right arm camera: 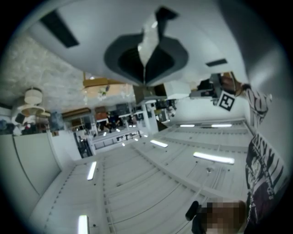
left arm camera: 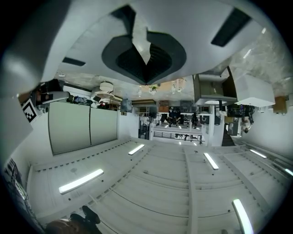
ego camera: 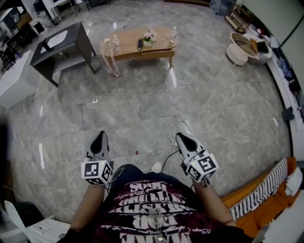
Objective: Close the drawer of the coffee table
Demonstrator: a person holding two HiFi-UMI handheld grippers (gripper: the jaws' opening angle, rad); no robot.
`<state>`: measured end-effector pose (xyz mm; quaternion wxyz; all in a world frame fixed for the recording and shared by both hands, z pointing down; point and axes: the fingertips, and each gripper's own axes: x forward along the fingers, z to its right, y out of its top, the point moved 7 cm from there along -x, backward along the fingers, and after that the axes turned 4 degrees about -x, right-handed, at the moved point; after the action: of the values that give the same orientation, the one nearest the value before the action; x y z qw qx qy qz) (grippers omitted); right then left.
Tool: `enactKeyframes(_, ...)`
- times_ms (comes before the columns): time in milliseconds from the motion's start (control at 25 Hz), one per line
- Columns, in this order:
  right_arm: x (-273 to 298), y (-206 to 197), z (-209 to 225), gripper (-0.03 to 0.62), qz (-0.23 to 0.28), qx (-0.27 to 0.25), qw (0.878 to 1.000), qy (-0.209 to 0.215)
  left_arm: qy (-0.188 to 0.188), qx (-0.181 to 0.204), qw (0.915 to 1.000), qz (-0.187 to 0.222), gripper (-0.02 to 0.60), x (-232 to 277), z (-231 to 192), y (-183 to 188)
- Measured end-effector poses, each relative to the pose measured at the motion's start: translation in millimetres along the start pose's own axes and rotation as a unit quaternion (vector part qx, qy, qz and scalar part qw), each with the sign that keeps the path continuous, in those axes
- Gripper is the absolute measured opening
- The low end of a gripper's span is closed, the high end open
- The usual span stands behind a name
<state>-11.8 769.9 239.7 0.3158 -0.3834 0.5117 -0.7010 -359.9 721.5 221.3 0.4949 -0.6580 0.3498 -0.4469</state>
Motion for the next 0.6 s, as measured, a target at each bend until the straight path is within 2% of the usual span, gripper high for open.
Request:
enactKeyframes(200,20,0,5,0.035,-0.006,0.01,0.999,0.036,0.022,0.013,0.9996,-0.015,0.021,-5,1,-2)
enactKeyframes(320,37,-5,5,0.035,-0.019,0.017,0.998,0.05,0.036,0.004,0.999,-0.027,0.021,1,-8,-5)
enactKeyframes(600,72,-11,19,0.035,-0.042,0.035,0.997,0.047,0.016,0.005,0.9986,-0.05,0.021,40,-16,-11)
